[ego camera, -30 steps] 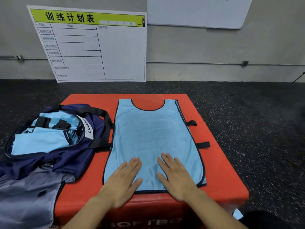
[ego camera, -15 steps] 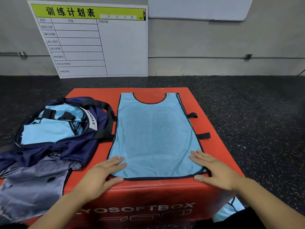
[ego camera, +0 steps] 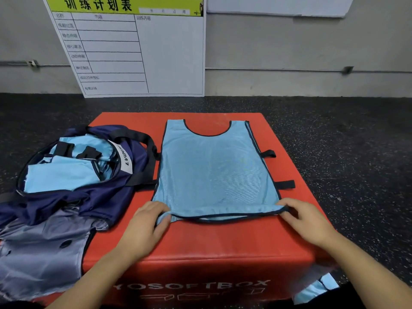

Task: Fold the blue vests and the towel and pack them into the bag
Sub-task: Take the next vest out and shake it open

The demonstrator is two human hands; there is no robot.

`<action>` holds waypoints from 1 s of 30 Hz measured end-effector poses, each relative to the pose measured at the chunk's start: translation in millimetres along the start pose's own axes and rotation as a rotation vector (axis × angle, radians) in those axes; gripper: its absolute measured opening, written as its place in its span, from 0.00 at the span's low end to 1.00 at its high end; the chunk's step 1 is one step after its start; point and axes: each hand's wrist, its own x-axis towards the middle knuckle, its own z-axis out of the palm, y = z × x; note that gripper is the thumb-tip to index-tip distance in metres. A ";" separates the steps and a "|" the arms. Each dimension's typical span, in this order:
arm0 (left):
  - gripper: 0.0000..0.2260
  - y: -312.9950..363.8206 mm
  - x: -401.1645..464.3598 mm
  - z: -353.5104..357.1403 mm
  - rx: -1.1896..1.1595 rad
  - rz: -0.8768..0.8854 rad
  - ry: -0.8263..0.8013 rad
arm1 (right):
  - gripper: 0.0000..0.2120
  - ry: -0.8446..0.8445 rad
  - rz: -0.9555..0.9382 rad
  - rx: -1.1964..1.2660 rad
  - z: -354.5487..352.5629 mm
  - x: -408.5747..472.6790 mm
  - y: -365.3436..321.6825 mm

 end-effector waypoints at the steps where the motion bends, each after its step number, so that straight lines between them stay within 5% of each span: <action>1: 0.06 -0.9 4.5 -0.6 -0.049 -0.041 0.002 | 0.14 -0.004 0.041 0.125 -2.9 3.8 -0.1; 6: 0.06 -6.8 41.4 -4.0 -0.343 -0.287 0.018 | 0.09 0.161 0.238 0.705 -9.1 34.6 -17.1; 11: 0.04 -10.3 91.2 -3.0 -0.443 -0.437 0.068 | 0.06 0.216 0.386 0.797 -13.8 77.5 -15.6; 17: 0.06 -28.8 117.6 4.1 -0.489 -0.603 0.199 | 0.05 0.151 0.530 0.455 -11.6 116.9 8.5; 20: 0.09 -30.7 102.2 -3.6 -0.589 -0.561 0.172 | 0.02 0.167 0.582 0.497 -10.2 118.3 8.4; 24: 0.32 -39.0 81.0 -7.9 -0.661 -0.341 -0.063 | 0.04 0.070 0.513 0.562 -15.0 110.9 3.2; 30: 0.22 -44.4 83.9 -1.8 -0.489 -0.261 0.057 | 0.29 -0.036 0.306 0.018 -6.0 98.8 -12.4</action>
